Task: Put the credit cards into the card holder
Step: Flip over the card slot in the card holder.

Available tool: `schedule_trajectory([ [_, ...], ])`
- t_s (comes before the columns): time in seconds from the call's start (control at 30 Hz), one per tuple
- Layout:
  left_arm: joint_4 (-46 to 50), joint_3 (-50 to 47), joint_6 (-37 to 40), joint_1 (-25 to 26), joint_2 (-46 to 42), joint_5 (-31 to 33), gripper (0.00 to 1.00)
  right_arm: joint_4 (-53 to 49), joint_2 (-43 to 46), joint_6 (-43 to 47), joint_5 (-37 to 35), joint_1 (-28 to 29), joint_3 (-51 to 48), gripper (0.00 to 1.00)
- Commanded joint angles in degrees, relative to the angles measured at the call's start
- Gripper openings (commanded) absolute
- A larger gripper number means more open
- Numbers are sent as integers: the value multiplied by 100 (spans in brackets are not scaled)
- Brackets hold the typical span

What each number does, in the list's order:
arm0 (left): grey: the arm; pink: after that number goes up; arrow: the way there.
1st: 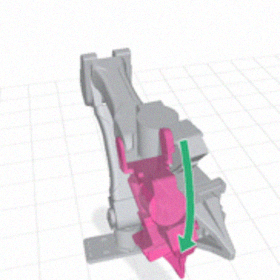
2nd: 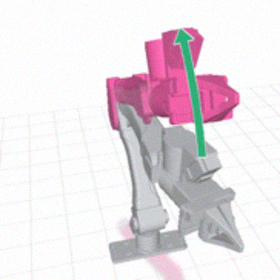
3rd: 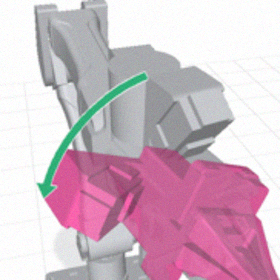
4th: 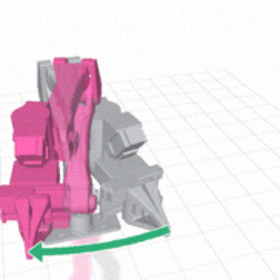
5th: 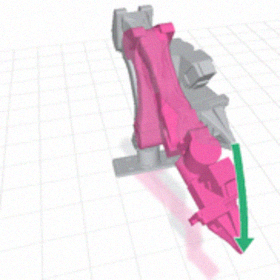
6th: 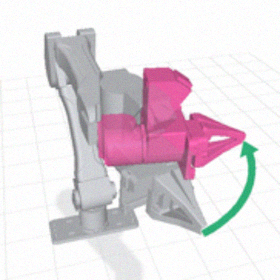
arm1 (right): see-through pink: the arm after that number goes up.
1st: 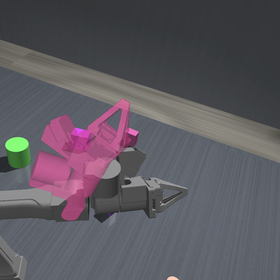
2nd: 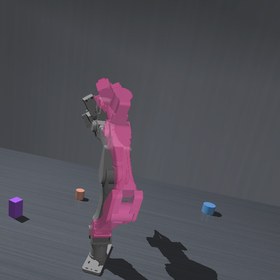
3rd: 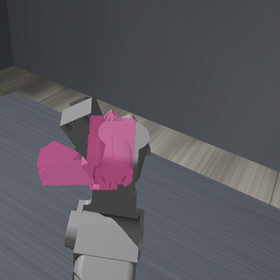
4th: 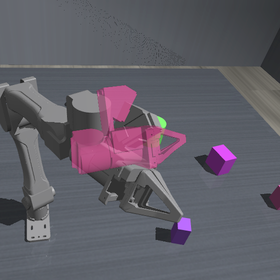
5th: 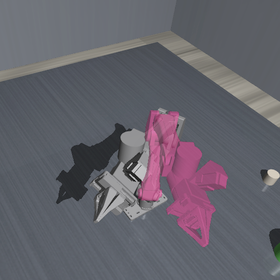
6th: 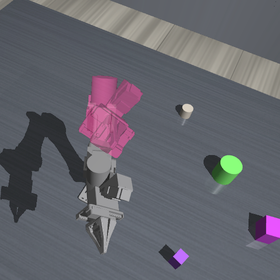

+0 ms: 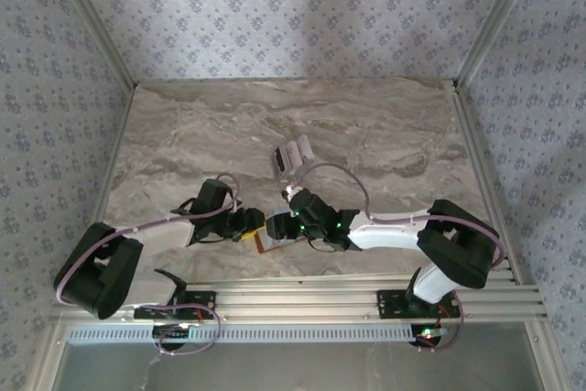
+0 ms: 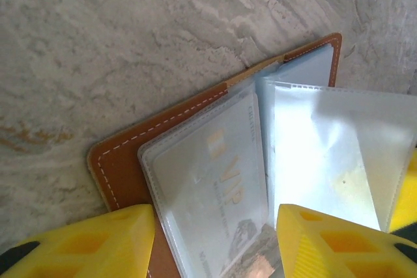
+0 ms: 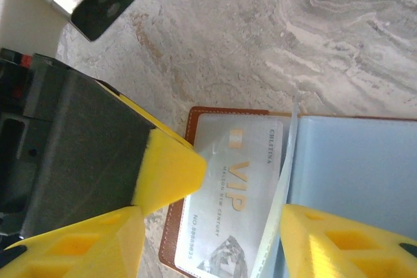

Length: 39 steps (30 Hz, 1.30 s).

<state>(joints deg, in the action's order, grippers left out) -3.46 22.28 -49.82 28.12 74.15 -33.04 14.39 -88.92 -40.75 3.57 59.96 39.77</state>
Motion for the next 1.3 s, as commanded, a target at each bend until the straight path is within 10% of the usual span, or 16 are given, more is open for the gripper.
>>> schedule_trajectory([
  [0.0, 198, 108, 53, -110, -416, -67, 52, -435, -43, 6, 245, 18, -206, 60],
  [0.7, 805, 228, 544, -340, -303, 455, 7, -469, -183, 326, 264, 237, 183, 59],
  [1.27, 583, 328, 637, -339, 251, 487, 2, -210, -1056, 422, 739, 354, 655, 61],
])
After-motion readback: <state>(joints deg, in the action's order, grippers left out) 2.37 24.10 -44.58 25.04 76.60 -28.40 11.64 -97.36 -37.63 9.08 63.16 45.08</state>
